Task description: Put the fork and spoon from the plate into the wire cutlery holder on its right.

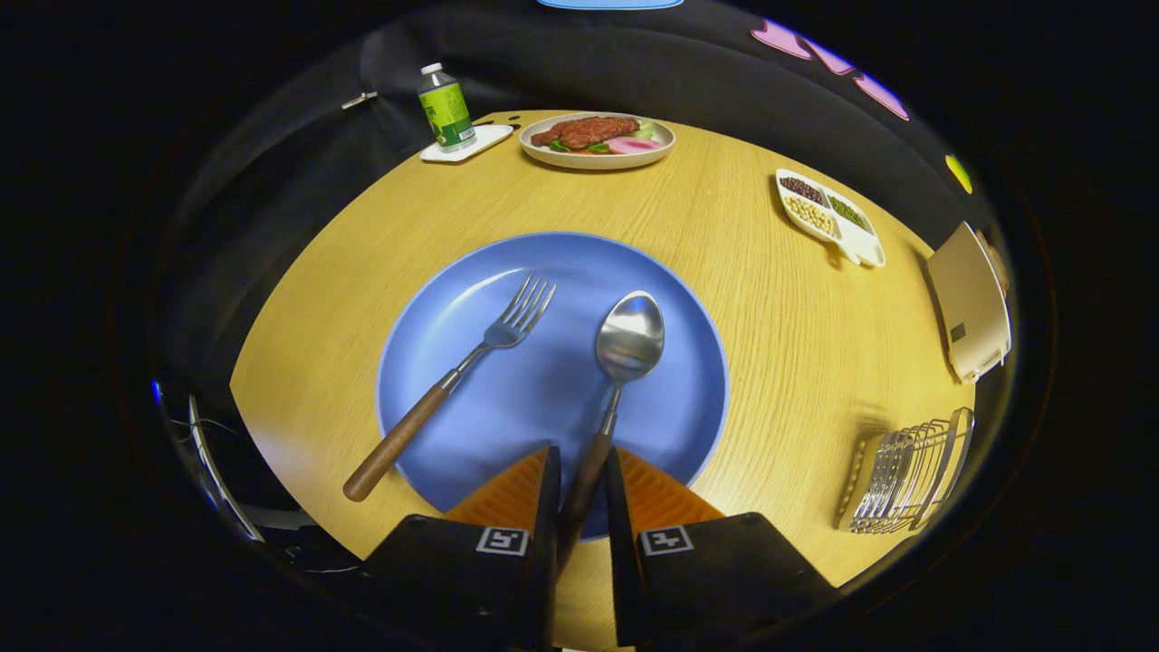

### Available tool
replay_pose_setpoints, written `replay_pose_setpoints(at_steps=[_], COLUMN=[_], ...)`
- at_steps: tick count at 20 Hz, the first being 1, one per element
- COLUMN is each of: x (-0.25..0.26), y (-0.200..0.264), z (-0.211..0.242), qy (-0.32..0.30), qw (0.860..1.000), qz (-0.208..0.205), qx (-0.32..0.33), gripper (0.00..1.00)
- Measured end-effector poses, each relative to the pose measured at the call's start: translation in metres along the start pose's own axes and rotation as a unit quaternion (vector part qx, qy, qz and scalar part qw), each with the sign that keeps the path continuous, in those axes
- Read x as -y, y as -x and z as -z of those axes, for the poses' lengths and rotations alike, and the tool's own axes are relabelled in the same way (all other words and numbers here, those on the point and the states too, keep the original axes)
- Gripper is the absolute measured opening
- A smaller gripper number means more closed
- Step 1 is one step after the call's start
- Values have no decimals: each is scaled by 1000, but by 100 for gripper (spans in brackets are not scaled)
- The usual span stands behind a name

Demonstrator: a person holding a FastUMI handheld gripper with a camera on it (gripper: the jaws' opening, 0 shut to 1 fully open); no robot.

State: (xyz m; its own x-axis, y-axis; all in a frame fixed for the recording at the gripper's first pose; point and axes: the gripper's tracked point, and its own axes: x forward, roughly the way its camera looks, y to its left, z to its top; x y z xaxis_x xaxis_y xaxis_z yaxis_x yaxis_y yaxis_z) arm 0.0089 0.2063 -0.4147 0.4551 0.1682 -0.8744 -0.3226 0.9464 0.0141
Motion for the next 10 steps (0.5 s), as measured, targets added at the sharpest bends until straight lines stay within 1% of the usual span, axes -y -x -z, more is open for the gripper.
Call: replay_pose_setpoints(at_steps=[1, 2, 3, 4, 5, 6, 7, 9, 10], x=[-1, 2, -1, -4, -7, -8, -6, -2, -1], y=[-1, -3, -1, -2, 2, 2, 6, 13, 18], z=[1, 1, -2, 0, 0, 0, -2, -4, -4], qy=[-3, -7, -19, -28, -33, -31, -25, -17, -19], qw=[1000, 1000, 1000, 999, 998, 997, 997, 997, 996], qz=[-2, -7, -19, -38, -57, -68, -71, -78, -85], qx=[-5, -9, -10, -17, -23, -24, -22, -18, -18], gripper=[30, 26, 22, 14, 14, 12, 10, 10, 7])
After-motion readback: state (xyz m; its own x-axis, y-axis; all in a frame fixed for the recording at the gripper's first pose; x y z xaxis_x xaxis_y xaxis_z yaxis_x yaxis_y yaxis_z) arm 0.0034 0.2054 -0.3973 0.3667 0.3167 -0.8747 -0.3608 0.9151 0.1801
